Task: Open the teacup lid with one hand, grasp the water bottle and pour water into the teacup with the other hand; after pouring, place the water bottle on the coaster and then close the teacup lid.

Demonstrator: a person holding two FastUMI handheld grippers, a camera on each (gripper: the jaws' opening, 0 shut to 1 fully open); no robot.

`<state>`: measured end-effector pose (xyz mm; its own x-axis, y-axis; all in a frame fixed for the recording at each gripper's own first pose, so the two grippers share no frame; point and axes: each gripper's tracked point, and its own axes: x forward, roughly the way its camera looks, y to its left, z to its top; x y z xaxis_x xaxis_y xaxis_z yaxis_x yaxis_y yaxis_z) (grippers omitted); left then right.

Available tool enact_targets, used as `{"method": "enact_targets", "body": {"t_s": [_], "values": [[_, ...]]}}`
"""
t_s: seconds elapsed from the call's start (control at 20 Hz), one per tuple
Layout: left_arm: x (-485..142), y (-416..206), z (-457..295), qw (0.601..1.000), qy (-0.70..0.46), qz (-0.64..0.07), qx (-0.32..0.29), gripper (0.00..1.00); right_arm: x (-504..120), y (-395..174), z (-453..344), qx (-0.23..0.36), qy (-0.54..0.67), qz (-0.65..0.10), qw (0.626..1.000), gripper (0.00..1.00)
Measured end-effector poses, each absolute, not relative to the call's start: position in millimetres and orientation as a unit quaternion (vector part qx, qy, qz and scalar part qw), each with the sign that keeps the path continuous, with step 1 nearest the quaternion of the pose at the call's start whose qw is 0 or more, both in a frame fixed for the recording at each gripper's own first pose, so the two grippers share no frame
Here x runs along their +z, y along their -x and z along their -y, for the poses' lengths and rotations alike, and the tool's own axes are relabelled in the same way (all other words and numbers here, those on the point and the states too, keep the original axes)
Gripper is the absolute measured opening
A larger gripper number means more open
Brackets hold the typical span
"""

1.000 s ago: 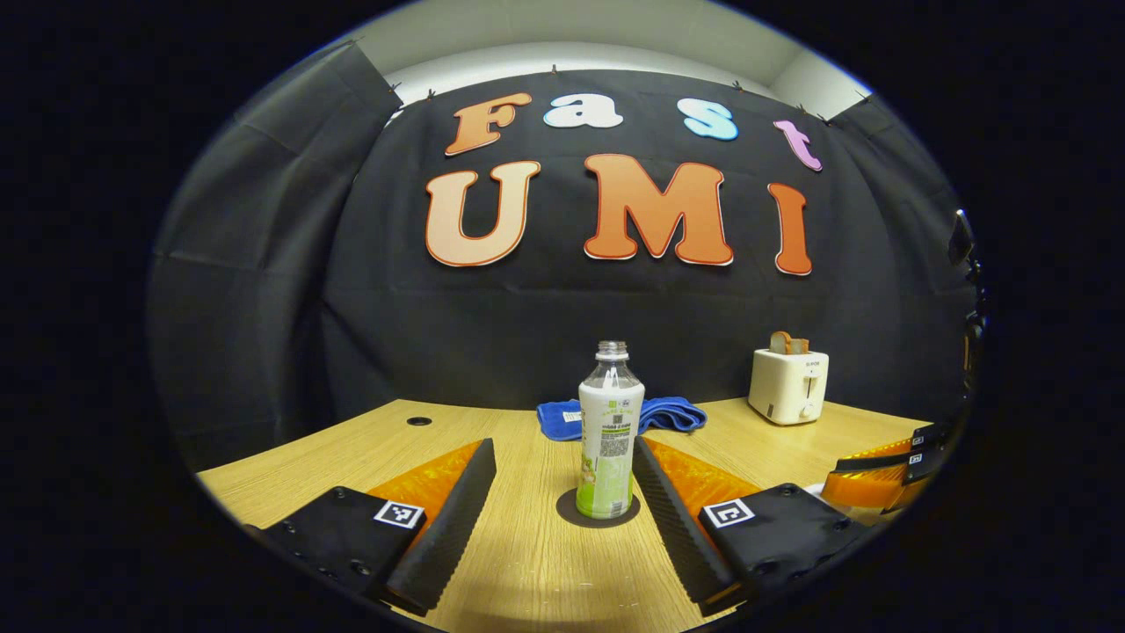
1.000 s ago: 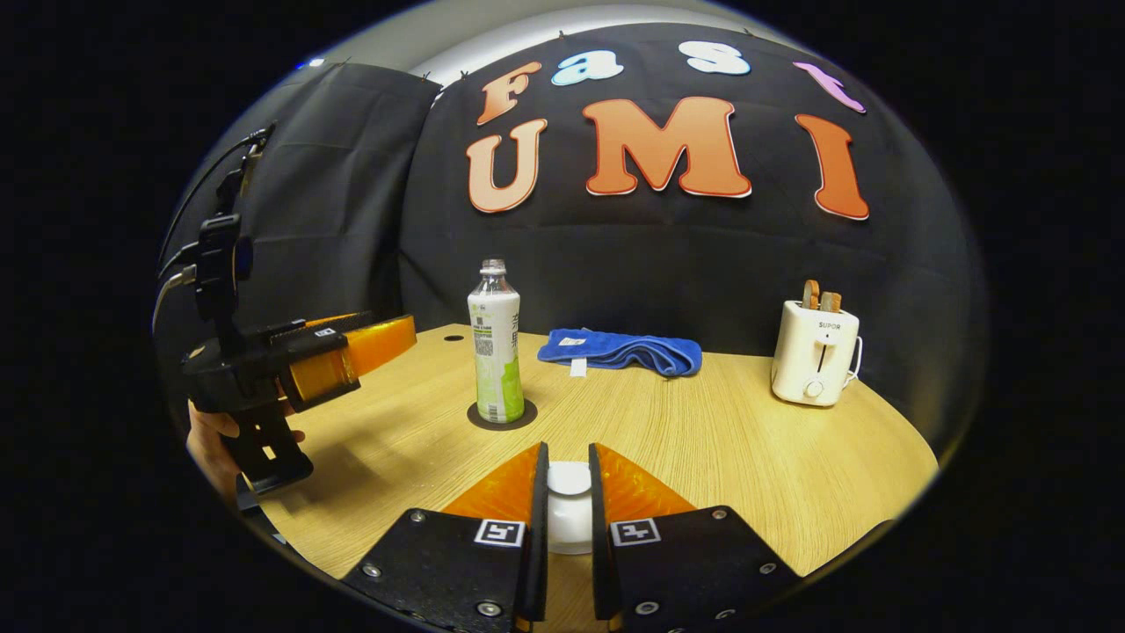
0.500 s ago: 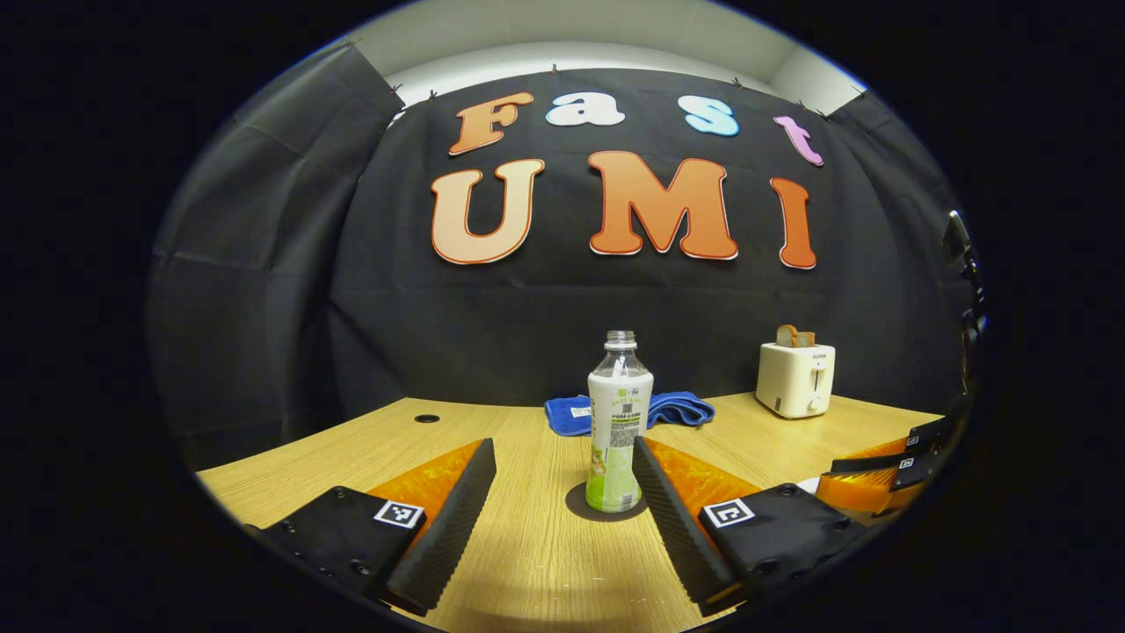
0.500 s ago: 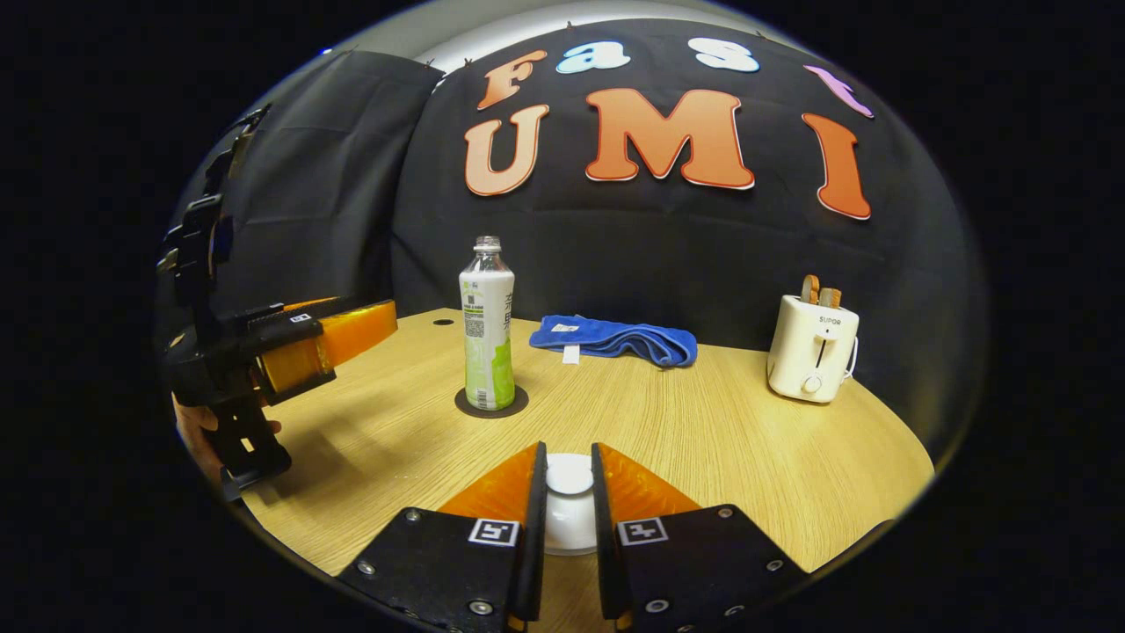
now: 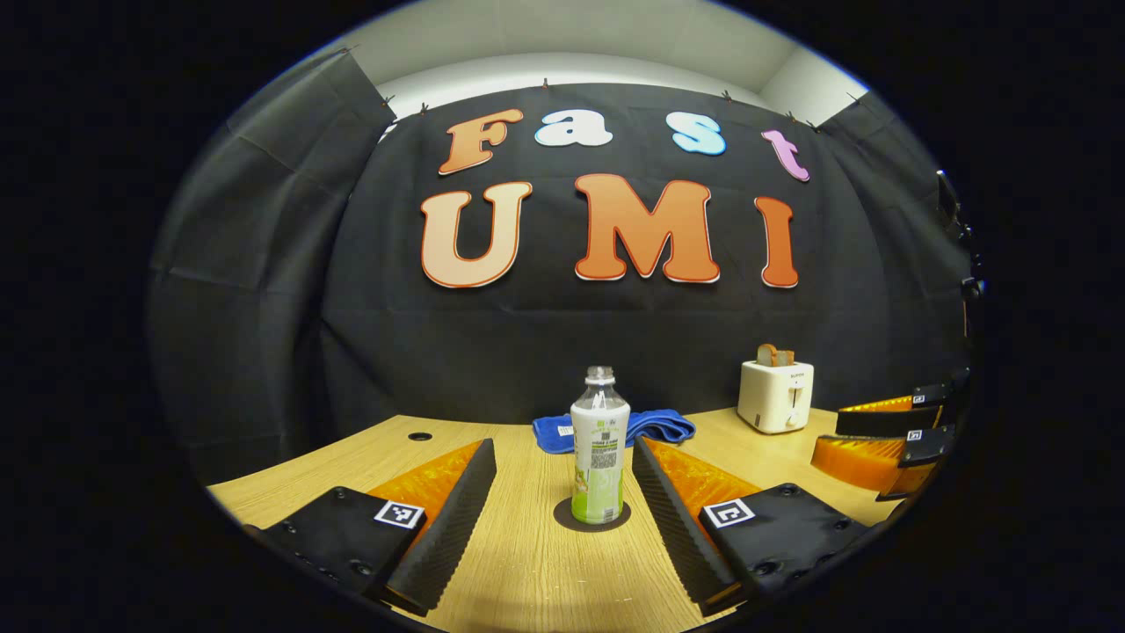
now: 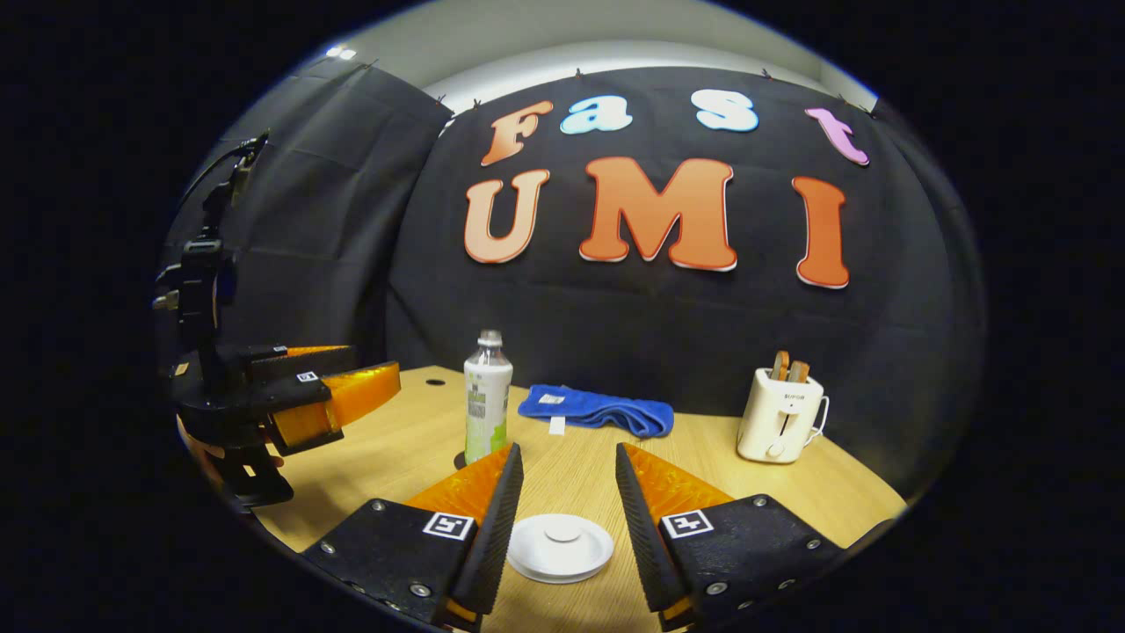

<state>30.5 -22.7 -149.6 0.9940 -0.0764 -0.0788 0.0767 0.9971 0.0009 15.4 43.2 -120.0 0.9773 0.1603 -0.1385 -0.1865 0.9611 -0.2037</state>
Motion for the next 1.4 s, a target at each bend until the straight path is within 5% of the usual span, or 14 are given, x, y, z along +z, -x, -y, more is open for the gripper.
{"method": "enact_targets", "body": {"t_s": [0.5,1.4], "values": [[-85,-9,-12,1.0,-0.009,-0.009,-0.016,0.99,-42,2,-43,0.057,0.13,0.013,0.99,0.81],[-36,25,-27,0.996,-0.074,0.008,0.039,0.99,-28,10,-32,0.039,0.112,0.003,0.993,0.89]]}}
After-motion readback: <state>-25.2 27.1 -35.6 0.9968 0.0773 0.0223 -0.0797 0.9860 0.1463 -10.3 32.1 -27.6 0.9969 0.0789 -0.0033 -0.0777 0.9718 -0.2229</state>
